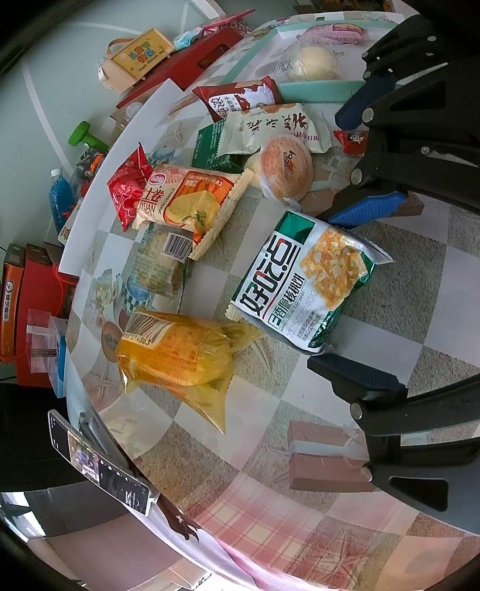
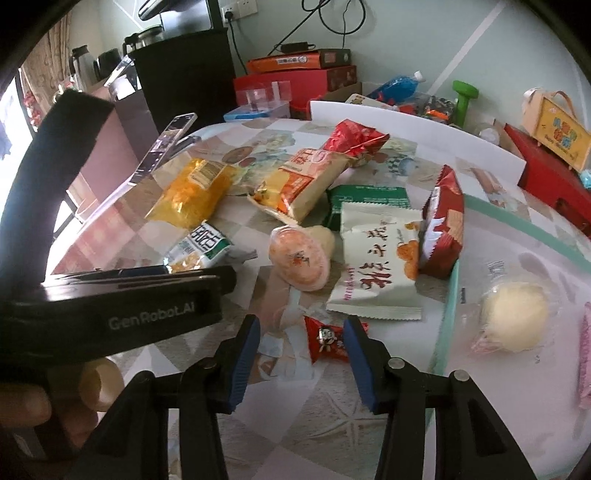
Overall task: Organize snacks
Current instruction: 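Move left gripper to green-white biscuit pack while right gripper approaches small red candy packet, then grasp and lift biscuit pack with left gripper while right gripper lifts red candy packet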
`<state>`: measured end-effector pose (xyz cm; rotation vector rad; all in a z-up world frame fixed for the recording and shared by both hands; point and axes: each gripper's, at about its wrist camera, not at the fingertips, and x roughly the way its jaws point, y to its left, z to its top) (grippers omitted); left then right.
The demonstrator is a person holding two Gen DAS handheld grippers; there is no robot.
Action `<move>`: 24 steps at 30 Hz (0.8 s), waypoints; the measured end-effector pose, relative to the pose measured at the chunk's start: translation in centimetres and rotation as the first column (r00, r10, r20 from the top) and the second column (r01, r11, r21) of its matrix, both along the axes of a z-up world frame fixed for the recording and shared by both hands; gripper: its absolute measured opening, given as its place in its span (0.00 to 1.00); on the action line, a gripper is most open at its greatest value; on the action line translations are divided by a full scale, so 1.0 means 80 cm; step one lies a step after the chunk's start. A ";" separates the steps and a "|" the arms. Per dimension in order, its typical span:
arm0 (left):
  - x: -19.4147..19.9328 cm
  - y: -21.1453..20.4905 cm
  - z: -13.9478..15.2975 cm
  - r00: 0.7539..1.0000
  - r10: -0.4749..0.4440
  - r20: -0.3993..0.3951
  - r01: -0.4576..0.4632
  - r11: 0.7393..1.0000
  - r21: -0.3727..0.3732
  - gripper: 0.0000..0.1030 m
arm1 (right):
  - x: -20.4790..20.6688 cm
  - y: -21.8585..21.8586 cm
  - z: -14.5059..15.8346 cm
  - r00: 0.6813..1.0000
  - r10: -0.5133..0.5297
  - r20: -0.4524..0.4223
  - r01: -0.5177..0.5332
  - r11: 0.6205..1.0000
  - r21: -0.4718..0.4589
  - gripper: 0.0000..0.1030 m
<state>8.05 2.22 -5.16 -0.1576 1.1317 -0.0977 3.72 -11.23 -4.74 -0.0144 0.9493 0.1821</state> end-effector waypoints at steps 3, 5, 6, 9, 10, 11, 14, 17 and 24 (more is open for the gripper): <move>0.000 0.000 0.000 1.000 0.000 0.000 0.000 1.000 0.001 0.66 | 0.000 -0.008 0.001 1.000 -0.028 0.005 0.028 0.999 -0.017 0.48; 0.000 -0.001 0.000 1.000 -0.001 0.000 0.001 1.000 0.001 0.66 | 0.002 -0.012 0.000 0.999 -0.046 0.002 0.046 0.998 -0.039 0.48; -0.001 -0.001 0.000 1.000 -0.001 0.000 0.001 1.000 0.002 0.66 | 0.003 -0.013 -0.003 0.998 -0.055 -0.006 0.054 0.997 -0.046 0.48; 0.000 0.000 0.000 1.000 -0.001 0.000 0.001 1.000 0.003 0.66 | 0.005 -0.017 -0.008 0.998 -0.065 -0.027 0.064 0.997 -0.042 0.48; 0.001 0.000 -0.001 1.000 0.000 0.000 0.000 1.000 0.004 0.66 | 0.005 -0.017 -0.009 0.998 -0.064 -0.030 0.062 0.997 -0.043 0.48; 0.000 0.001 0.000 1.000 0.000 0.000 0.000 1.000 0.006 0.66 | 0.005 -0.016 -0.010 0.998 -0.061 -0.034 0.059 0.997 -0.044 0.46; 0.001 0.001 -0.001 1.000 0.000 0.000 0.000 1.000 0.010 0.66 | 0.006 -0.015 -0.016 0.997 -0.061 -0.050 0.058 0.997 -0.052 0.45; 0.001 0.000 -0.001 1.000 0.000 -0.001 0.000 1.000 0.012 0.66 | 0.007 -0.014 -0.016 0.997 -0.061 -0.048 0.058 0.997 -0.056 0.42; 0.001 -0.001 -0.001 1.000 0.001 0.001 -0.001 1.000 0.015 0.66 | 0.007 -0.014 -0.016 0.996 -0.073 -0.045 0.070 0.995 -0.065 0.31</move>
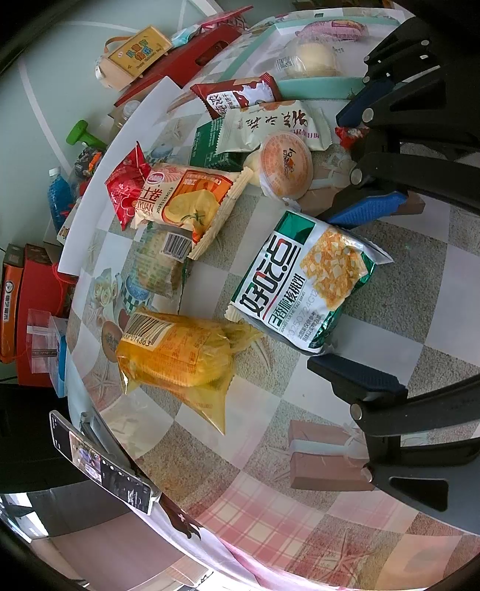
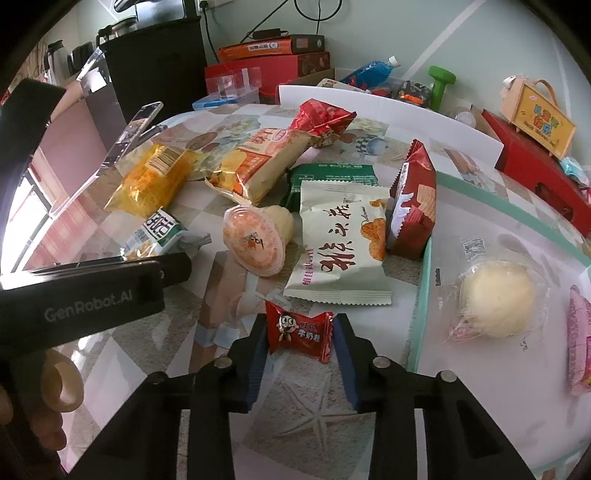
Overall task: Organize snacks
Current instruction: 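Grasp and lift biscuit pack with left gripper while right gripper lifts red candy packet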
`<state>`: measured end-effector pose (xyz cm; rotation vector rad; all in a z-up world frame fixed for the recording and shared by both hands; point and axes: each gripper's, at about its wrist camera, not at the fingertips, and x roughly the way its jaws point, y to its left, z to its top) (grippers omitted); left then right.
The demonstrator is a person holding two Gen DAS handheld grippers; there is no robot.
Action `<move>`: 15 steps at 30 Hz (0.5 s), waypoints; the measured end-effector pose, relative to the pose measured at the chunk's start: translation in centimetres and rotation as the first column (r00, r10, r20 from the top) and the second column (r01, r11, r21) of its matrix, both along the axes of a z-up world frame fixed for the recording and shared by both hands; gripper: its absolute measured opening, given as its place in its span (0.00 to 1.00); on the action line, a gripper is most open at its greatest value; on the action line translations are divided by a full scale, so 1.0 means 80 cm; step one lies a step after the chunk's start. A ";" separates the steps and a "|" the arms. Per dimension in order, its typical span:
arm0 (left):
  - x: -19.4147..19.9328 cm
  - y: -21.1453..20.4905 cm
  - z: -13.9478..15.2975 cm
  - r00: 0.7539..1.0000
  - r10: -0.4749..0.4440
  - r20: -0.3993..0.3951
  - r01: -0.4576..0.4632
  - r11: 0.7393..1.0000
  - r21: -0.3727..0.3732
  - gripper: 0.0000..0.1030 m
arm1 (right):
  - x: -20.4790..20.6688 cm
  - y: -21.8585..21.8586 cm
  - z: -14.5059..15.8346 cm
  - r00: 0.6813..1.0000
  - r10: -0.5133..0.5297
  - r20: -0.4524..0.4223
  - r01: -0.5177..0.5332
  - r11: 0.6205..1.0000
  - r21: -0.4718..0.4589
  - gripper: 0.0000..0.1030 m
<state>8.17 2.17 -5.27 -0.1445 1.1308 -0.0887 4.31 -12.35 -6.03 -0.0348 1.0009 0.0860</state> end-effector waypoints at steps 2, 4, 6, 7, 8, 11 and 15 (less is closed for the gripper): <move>0.000 -0.001 0.000 1.000 -0.001 0.004 0.001 1.000 0.001 0.66 | 0.000 -0.001 0.001 1.000 0.000 0.002 0.000 1.000 0.002 0.29; 0.000 -0.001 0.000 1.000 -0.005 0.007 0.005 1.000 -0.003 0.65 | 0.000 0.000 0.002 1.000 0.000 0.003 0.000 1.000 -0.001 0.29; -0.001 -0.001 0.001 1.000 -0.008 0.010 0.008 1.000 -0.011 0.64 | -0.001 0.000 0.003 1.000 -0.001 0.004 0.001 1.000 -0.002 0.29; -0.002 -0.001 0.002 1.000 -0.009 0.011 0.009 1.000 -0.016 0.63 | -0.001 0.000 0.003 1.000 -0.002 0.004 0.002 1.000 -0.003 0.29; -0.002 0.000 0.002 1.000 -0.009 0.013 0.009 1.000 -0.019 0.63 | -0.001 0.000 0.004 1.000 -0.004 0.005 0.004 1.000 -0.005 0.28; -0.002 0.001 0.005 1.000 -0.004 0.020 0.004 1.000 -0.022 0.63 | -0.003 -0.002 0.009 1.000 -0.016 0.012 0.016 1.000 0.003 0.28; -0.005 0.003 0.014 0.999 0.002 0.044 -0.001 1.000 -0.023 0.63 | -0.007 -0.003 0.025 0.999 -0.023 0.048 0.022 1.000 0.018 0.28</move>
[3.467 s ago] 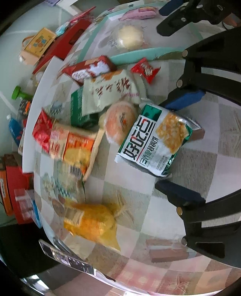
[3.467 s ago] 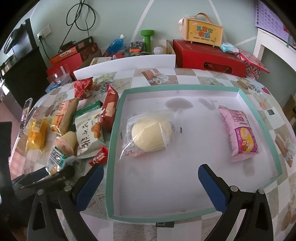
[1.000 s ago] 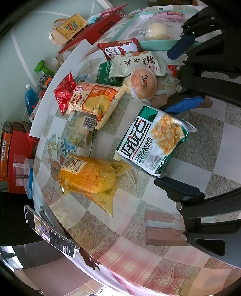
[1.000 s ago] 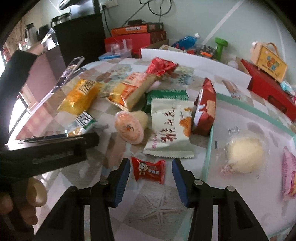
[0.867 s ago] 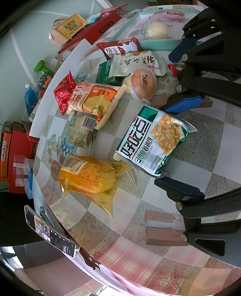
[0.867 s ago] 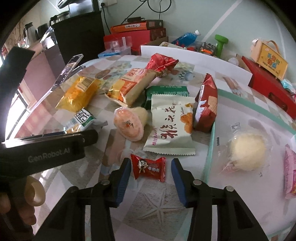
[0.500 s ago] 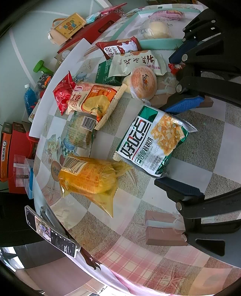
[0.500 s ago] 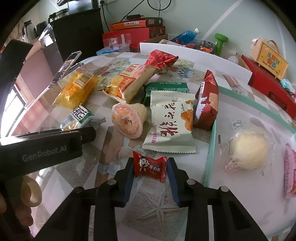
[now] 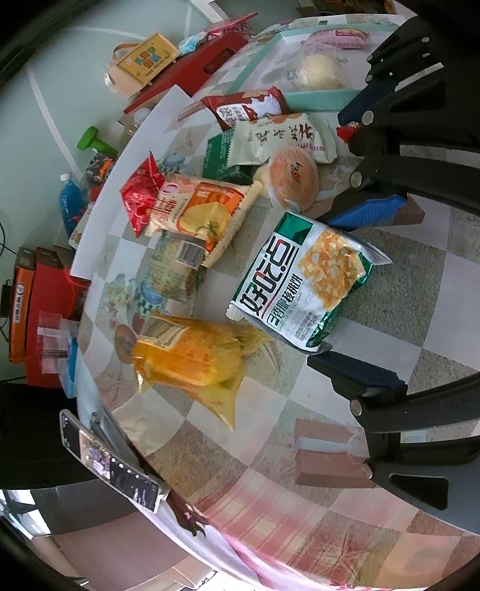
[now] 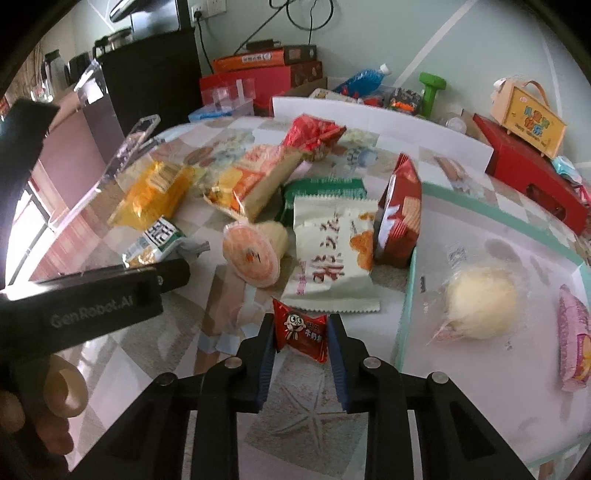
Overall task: Organize snacks
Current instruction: 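Grasp and lift biscuit pack with left gripper while right gripper lifts red candy packet, then carry biscuit pack into tray with left gripper while right gripper drops candy packet there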
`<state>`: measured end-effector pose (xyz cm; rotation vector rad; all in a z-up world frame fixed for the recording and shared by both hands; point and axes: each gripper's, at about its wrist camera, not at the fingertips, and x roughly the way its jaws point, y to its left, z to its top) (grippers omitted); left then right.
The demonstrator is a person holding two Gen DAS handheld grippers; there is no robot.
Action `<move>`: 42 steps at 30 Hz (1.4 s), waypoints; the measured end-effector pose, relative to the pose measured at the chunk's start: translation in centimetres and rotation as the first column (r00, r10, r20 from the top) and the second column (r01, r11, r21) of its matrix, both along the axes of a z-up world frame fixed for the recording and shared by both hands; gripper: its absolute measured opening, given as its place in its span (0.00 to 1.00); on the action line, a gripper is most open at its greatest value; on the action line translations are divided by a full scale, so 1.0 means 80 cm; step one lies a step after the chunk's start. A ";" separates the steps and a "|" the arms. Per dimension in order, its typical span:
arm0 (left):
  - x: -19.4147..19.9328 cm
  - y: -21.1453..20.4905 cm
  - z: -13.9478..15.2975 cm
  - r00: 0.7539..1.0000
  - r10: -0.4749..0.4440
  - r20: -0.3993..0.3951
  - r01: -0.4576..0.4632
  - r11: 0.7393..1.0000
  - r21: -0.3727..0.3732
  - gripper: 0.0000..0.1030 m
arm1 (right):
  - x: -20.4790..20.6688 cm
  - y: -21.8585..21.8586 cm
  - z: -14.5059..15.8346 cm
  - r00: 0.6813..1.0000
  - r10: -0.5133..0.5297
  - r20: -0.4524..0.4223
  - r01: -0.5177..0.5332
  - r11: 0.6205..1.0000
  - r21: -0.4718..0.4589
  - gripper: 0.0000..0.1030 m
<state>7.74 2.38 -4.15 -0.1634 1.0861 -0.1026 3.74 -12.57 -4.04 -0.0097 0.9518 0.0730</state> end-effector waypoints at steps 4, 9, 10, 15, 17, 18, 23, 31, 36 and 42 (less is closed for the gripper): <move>-0.003 -0.001 0.010 1.000 0.004 0.029 -0.004 1.000 0.004 0.63 | -0.005 -0.001 0.014 1.000 -0.008 0.029 0.007 1.000 0.006 0.28; -0.007 -0.003 0.026 0.998 0.008 0.068 -0.009 1.000 0.009 0.60 | -0.010 -0.016 0.028 0.997 -0.043 0.058 0.042 0.999 0.022 0.28; -0.008 -0.004 0.030 0.997 0.011 0.079 -0.012 1.000 0.010 0.60 | -0.011 -0.019 0.031 0.997 -0.050 0.066 0.048 0.999 0.022 0.28; -0.014 -0.018 0.049 0.991 -0.009 0.135 0.008 1.000 0.013 0.60 | -0.018 -0.044 0.047 0.990 -0.096 0.102 0.094 0.995 0.024 0.28; -0.016 -0.027 0.056 0.988 -0.025 0.156 0.024 1.000 0.008 0.60 | -0.022 -0.060 0.055 0.985 -0.128 0.117 0.124 0.991 0.040 0.28; -0.018 -0.032 0.061 0.985 -0.035 0.169 0.034 0.999 0.008 0.60 | -0.024 -0.066 0.058 0.982 -0.141 0.124 0.136 0.990 0.045 0.28; -0.032 -0.065 0.083 0.963 -0.107 0.247 0.102 0.994 0.035 0.60 | -0.038 -0.113 0.077 0.955 -0.244 0.167 0.237 0.970 0.062 0.28; -0.065 -0.157 0.096 0.896 -0.329 0.297 0.326 0.943 0.062 0.60 | -0.073 -0.198 0.095 0.891 -0.409 0.197 0.394 0.912 0.112 0.28; -0.089 -0.222 0.081 0.835 -0.481 0.267 0.479 0.875 0.077 0.60 | -0.099 -0.244 0.104 0.841 -0.501 0.206 0.490 0.865 0.105 0.28; -0.101 -0.265 0.051 0.806 -0.560 0.191 0.546 0.829 0.124 0.60 | -0.107 -0.272 0.086 0.830 -0.546 0.118 0.532 0.837 0.128 0.28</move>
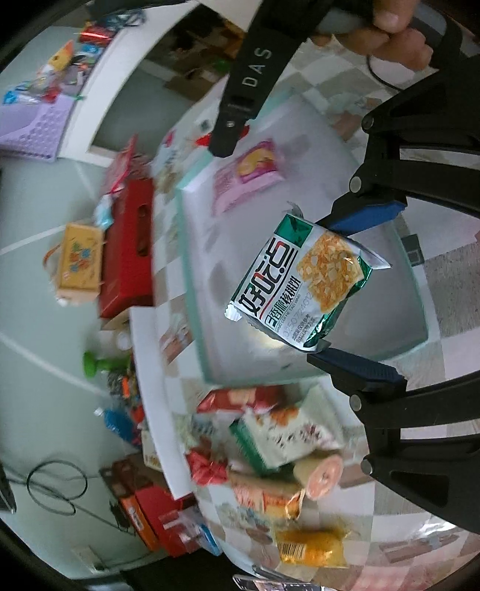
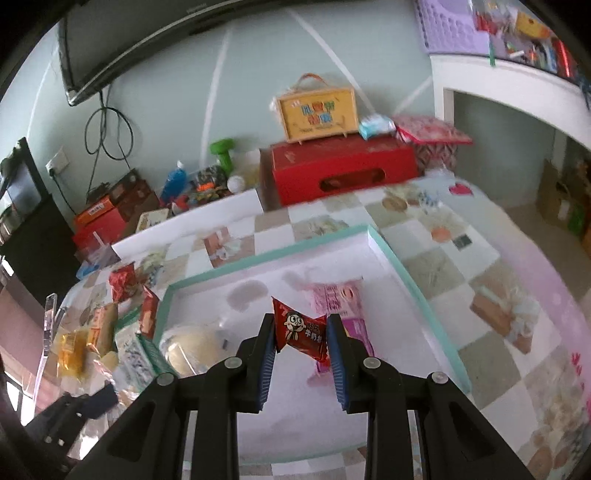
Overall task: Organize snacks
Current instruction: 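Carry biscuit pack into tray with left gripper while right gripper drops candy packet there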
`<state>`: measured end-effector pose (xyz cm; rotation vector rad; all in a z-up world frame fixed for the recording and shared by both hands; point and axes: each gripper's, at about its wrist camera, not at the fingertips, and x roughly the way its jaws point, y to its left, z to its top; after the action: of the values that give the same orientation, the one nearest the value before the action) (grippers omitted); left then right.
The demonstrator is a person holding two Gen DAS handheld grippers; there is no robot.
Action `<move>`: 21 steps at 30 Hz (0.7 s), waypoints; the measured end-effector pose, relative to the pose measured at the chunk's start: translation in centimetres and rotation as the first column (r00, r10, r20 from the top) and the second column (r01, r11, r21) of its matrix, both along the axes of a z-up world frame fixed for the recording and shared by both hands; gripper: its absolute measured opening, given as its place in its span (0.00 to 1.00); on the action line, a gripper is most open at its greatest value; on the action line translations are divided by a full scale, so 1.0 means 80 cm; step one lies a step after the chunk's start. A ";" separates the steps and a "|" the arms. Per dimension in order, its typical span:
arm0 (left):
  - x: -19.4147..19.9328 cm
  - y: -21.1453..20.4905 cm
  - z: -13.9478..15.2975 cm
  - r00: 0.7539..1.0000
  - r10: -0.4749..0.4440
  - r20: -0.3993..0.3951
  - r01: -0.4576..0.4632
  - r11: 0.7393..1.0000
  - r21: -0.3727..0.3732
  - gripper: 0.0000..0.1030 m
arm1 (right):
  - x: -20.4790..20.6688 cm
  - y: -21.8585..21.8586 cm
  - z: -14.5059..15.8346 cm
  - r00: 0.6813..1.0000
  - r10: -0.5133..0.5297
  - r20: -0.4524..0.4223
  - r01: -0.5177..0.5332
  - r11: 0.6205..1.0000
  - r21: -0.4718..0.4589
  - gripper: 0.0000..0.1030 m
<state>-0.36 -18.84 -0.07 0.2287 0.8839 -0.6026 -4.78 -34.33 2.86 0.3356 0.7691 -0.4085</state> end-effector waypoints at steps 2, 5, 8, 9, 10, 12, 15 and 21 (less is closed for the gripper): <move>-0.001 -0.004 -0.008 1.000 -0.002 -0.011 0.003 1.000 0.017 0.60 | 0.006 0.003 -0.010 0.999 0.013 -0.047 -0.013 1.000 -0.007 0.28; 0.002 -0.005 -0.015 1.000 0.010 -0.024 -0.009 0.999 0.031 0.60 | 0.012 0.006 -0.024 0.996 0.035 -0.081 -0.035 0.999 0.003 0.28; 0.005 -0.002 -0.021 0.999 0.026 -0.033 -0.025 0.999 0.039 0.60 | 0.015 0.011 -0.033 0.993 0.047 -0.105 -0.047 0.999 0.006 0.28; 0.006 -0.002 -0.023 0.999 0.028 -0.037 -0.026 0.999 0.039 0.60 | 0.016 0.012 -0.035 0.993 0.050 -0.111 -0.049 0.999 0.005 0.29; 0.005 -0.001 -0.024 0.999 0.029 -0.039 -0.028 0.999 0.040 0.60 | 0.017 0.013 -0.037 0.992 0.052 -0.118 -0.052 0.999 0.003 0.29; 0.004 -0.002 -0.024 0.999 0.026 -0.038 -0.025 0.999 0.046 0.60 | 0.019 0.014 -0.040 0.990 0.052 -0.129 -0.052 0.999 0.001 0.29; 0.003 -0.005 -0.025 0.999 0.018 -0.037 -0.016 0.998 0.058 0.63 | 0.020 0.014 -0.041 0.989 0.044 -0.139 -0.044 0.999 -0.002 0.29; 0.003 -0.003 -0.021 0.999 0.013 -0.037 -0.011 0.998 0.055 0.69 | 0.021 0.012 -0.042 0.988 0.033 -0.153 -0.034 0.999 0.000 0.36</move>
<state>-0.11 -19.10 -1.74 0.2623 0.9376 -0.5740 -3.12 -33.35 -0.50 0.2908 0.9226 -0.4066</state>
